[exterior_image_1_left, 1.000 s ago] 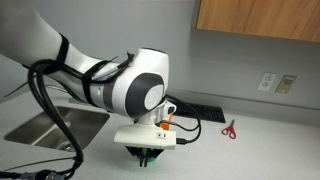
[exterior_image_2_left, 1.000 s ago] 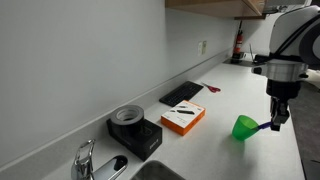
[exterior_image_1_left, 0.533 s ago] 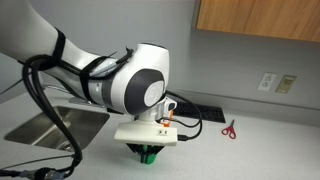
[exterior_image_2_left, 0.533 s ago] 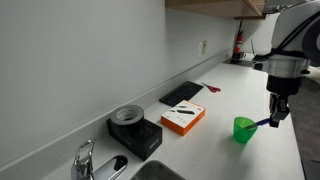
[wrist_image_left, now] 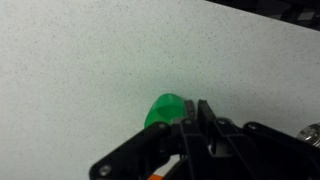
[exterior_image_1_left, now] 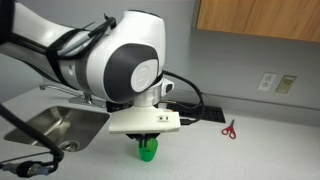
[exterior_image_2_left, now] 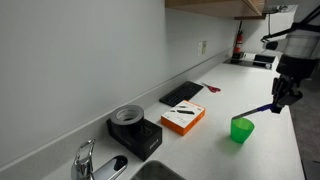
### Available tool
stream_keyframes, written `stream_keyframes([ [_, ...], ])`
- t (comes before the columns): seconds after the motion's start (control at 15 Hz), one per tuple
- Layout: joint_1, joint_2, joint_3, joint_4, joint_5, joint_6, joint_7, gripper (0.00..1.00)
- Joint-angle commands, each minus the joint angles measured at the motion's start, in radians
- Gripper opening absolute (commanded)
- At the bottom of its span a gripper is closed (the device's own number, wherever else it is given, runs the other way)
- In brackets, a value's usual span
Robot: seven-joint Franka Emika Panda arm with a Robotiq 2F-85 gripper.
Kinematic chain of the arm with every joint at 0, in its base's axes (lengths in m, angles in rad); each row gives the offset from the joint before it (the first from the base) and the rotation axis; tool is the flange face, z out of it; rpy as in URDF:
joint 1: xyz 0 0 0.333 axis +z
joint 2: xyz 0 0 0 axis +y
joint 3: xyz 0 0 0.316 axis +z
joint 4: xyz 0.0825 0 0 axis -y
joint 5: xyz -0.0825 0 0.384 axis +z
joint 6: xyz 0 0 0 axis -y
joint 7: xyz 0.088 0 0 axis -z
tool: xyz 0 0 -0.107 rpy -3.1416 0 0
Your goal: Remove the marker from the cup and put it on the counter
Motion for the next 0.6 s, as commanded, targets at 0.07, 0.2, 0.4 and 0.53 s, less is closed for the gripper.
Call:
stream_keyframes([
  [0.07,0.077,-0.119,0.011,-0.095,0.030,0.052,-0.028,0.02],
  [0.2,0.126,-0.057,0.032,-0.114,0.056,0.169,0.022,0.02],
  [0.4,0.183,0.078,0.061,-0.127,0.094,0.374,0.078,0.02],
  [0.53,0.196,0.166,0.085,-0.129,0.087,0.491,0.116,0.02],
])
